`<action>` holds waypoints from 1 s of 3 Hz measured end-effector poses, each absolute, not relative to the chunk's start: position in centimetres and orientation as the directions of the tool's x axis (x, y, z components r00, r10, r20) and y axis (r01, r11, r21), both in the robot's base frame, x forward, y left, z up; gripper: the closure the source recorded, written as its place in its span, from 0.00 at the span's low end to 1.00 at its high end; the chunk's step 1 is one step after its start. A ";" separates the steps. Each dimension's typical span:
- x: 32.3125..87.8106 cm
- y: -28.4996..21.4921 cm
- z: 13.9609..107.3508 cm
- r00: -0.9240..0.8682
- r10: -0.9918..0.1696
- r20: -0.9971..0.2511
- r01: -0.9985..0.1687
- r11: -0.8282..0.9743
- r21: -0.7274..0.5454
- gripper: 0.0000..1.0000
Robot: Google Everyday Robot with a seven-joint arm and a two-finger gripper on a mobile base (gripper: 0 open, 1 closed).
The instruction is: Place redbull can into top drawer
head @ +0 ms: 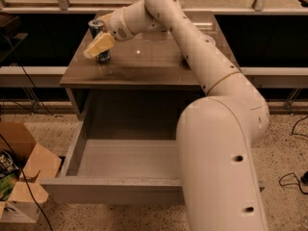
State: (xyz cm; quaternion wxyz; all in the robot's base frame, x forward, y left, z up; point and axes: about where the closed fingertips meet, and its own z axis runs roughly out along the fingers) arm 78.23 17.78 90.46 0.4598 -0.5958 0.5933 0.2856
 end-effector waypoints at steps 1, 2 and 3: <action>78.8 18.9 90.5 0.139 -0.424 -0.895 -0.972 0.113 -0.205 0.35; 79.3 19.0 90.7 0.137 -0.414 -0.900 -0.971 0.122 -0.205 0.59; 79.5 18.3 91.8 0.143 -0.400 -0.905 -0.963 0.155 -0.221 0.90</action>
Offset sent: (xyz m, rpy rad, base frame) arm 0.0204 0.0030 0.0117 0.0479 -0.0095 -0.0172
